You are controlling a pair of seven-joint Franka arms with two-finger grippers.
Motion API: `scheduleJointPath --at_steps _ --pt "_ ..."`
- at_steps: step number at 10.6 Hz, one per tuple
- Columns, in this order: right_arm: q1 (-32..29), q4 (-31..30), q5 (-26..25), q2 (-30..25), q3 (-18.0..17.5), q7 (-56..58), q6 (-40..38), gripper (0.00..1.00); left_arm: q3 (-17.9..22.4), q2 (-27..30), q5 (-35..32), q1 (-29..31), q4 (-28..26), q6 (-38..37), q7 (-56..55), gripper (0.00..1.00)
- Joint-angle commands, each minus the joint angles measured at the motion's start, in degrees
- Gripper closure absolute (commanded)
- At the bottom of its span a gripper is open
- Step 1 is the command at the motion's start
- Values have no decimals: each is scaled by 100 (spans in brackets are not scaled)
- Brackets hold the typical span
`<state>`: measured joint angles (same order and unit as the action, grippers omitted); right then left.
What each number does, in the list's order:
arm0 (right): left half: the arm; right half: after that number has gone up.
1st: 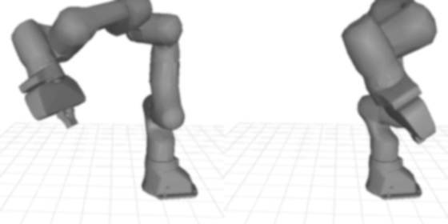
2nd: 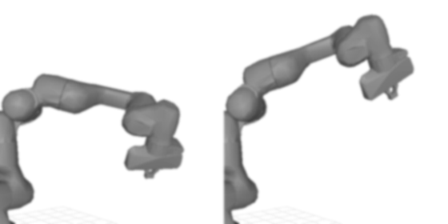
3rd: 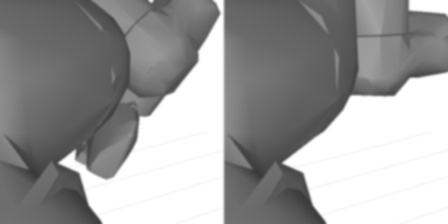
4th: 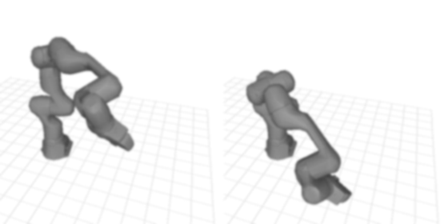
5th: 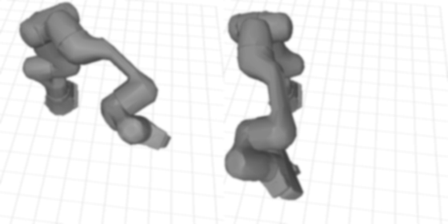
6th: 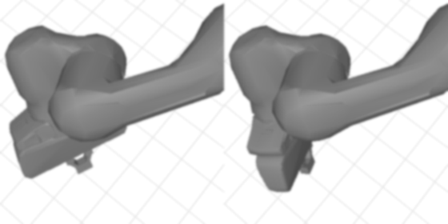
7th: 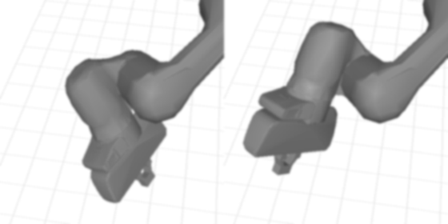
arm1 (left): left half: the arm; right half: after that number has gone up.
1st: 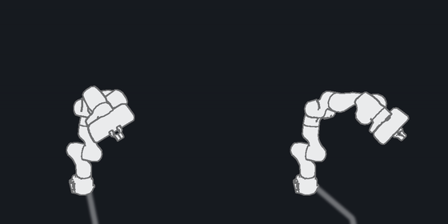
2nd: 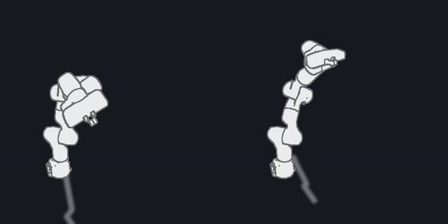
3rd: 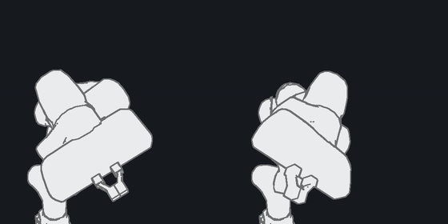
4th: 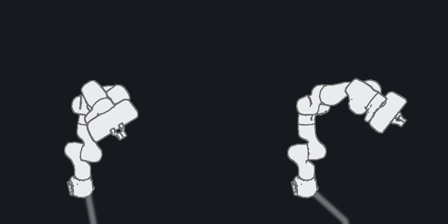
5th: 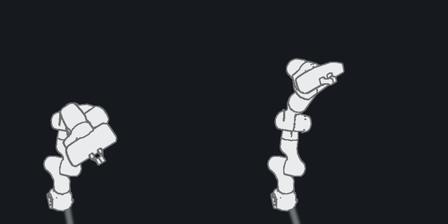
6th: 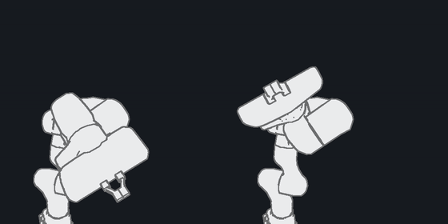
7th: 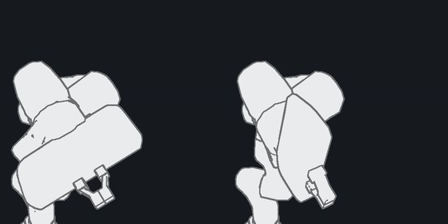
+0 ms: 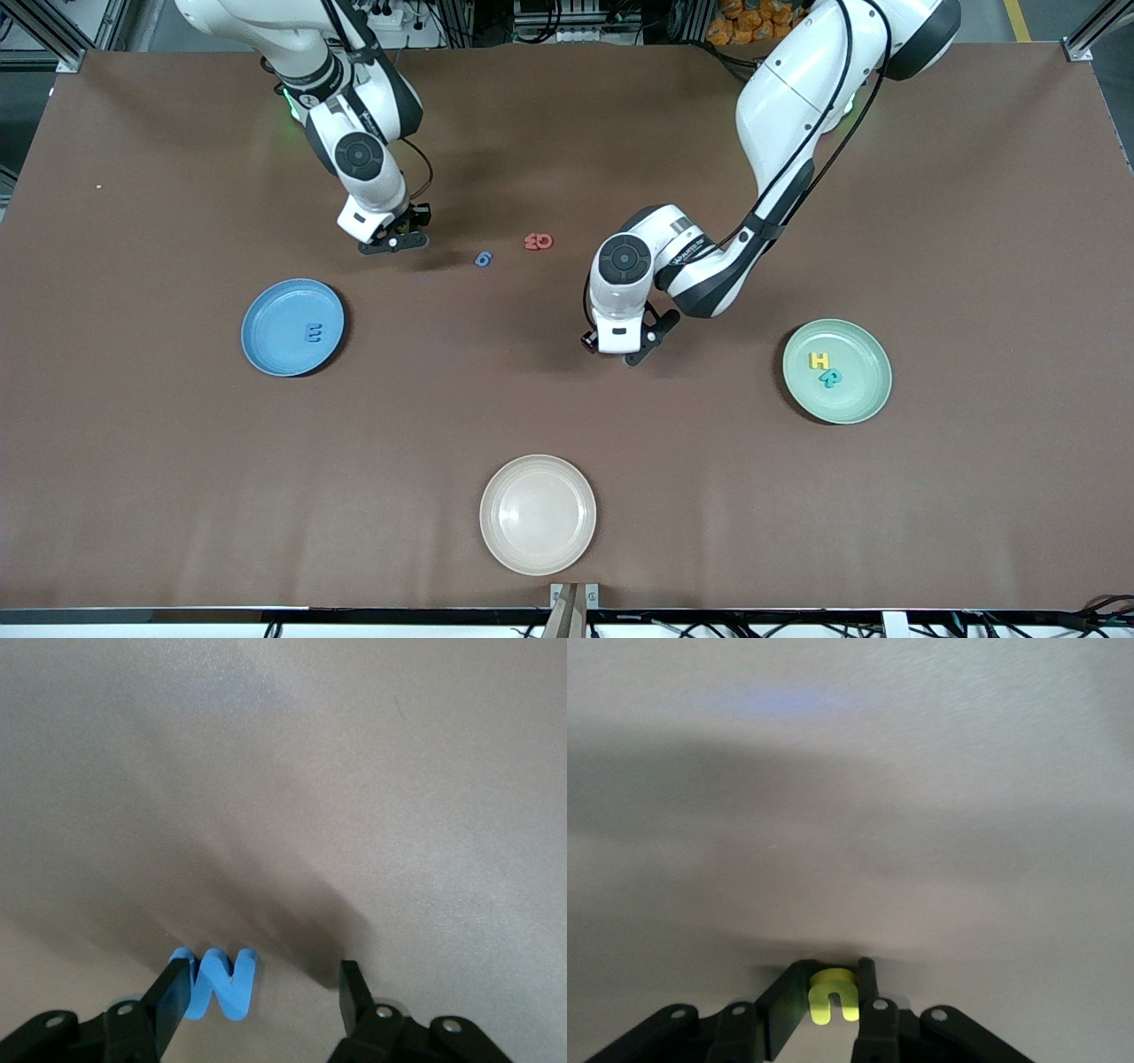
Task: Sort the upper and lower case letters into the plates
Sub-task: 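Drop the u in the blue plate while the left gripper drops the W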
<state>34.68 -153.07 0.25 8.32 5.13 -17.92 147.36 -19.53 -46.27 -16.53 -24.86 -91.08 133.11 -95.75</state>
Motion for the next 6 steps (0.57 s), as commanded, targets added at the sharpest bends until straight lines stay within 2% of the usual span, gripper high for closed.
scheduleJointPath --at_steps 1,6 --pt "-269 189 -25 12 -12 281 -260 91 37 162 -8 -10 -121 48 -137 23" --pt "-513 672 -34 47 6 507 -909 94 37 188 1 -1 -182 -13 -128 23"
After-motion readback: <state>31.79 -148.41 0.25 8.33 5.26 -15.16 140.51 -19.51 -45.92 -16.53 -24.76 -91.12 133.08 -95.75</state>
